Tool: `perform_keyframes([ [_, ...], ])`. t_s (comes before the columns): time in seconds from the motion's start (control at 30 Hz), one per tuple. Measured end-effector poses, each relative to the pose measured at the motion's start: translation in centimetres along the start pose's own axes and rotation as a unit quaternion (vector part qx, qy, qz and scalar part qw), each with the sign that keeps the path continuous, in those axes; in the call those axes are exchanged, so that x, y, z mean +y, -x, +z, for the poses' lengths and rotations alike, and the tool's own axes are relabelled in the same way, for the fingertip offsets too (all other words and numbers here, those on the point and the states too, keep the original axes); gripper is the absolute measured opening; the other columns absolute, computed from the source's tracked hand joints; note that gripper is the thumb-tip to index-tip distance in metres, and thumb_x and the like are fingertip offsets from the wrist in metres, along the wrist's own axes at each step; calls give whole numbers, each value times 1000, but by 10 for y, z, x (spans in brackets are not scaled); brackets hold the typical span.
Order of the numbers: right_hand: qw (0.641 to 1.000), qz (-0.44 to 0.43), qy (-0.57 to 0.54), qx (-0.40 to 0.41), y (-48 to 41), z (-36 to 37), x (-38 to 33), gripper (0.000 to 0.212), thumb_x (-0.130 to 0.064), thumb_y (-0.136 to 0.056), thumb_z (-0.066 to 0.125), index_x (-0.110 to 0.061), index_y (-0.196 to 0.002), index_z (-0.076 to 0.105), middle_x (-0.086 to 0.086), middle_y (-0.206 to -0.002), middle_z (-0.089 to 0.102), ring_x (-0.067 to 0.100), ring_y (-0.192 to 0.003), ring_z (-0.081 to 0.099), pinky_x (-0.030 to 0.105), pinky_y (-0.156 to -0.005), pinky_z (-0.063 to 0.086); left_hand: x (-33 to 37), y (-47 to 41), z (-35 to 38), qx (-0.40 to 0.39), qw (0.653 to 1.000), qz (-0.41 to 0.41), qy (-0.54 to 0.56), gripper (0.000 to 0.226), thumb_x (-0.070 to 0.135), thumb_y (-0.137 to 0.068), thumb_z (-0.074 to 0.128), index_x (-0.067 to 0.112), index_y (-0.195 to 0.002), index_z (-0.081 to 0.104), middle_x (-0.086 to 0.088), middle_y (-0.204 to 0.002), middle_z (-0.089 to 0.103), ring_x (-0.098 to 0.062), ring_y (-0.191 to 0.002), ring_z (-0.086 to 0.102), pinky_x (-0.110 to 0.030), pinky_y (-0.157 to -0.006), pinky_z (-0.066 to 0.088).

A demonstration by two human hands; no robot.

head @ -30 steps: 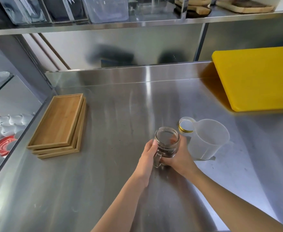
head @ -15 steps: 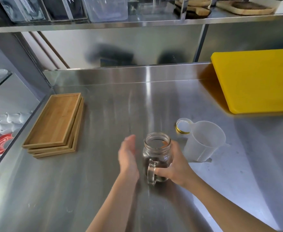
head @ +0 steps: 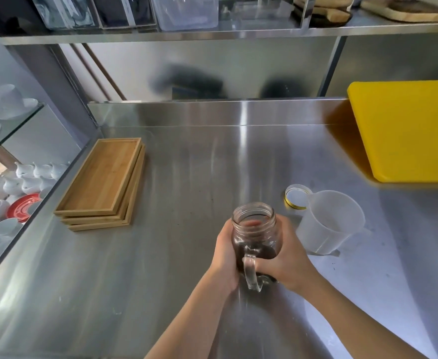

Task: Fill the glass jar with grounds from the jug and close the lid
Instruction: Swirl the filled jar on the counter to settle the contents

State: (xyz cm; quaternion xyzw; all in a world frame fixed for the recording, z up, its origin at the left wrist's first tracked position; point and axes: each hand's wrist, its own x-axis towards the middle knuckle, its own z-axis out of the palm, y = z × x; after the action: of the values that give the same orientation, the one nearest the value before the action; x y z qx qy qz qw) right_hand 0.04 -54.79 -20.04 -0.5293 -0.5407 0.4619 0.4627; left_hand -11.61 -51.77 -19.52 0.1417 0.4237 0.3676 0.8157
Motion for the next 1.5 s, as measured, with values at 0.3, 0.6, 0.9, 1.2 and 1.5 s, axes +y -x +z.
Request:
perform_keyframes([
  [0.3,986,-90,111,-82,3,-10,-16,89,-16,-56,79,-38,-130,34,-5,-133,47,15,-126,41,38,-105,35,20,4,-8,-41,999,4,5,48,49,-86,49,13,-67,74,-6,-67,71,-21,-60,68,-27,-55,52],
  [0.6,977,-22,-78,199,-21,10,-28,25,-42,-84,42,-40,-89,66,-12,-101,69,10,-104,59,43,-100,41,29,21,6,-50,991,-70,104,42,43,-68,62,11,-95,71,-14,-106,67,-34,-105,59,-46,-100,40],
  [0.9,995,-22,-12,93,-28,21,-33,49,-61,-82,31,-24,-96,59,-8,-94,65,5,-91,58,39,-90,44,33,22,5,-28,985,-124,115,42,43,-73,51,7,-73,73,-14,-81,73,-33,-74,71,-41,-75,57],
  [1.2,966,10,-77,-246,-38,-9,-25,85,-11,-60,81,-24,-132,37,-2,-125,59,12,-118,52,28,-94,45,40,32,-5,-24,996,-69,-59,41,46,-73,51,13,-79,75,-11,-86,72,-31,-74,66,-38,-74,47],
  [1.5,978,12,-174,-116,-29,1,-8,80,5,-48,75,-22,-117,44,6,-115,54,12,-98,61,31,-73,54,71,32,-23,221,922,310,-69,47,38,-94,45,11,-130,56,-5,-143,51,-16,-132,44,-25,-101,29],
])
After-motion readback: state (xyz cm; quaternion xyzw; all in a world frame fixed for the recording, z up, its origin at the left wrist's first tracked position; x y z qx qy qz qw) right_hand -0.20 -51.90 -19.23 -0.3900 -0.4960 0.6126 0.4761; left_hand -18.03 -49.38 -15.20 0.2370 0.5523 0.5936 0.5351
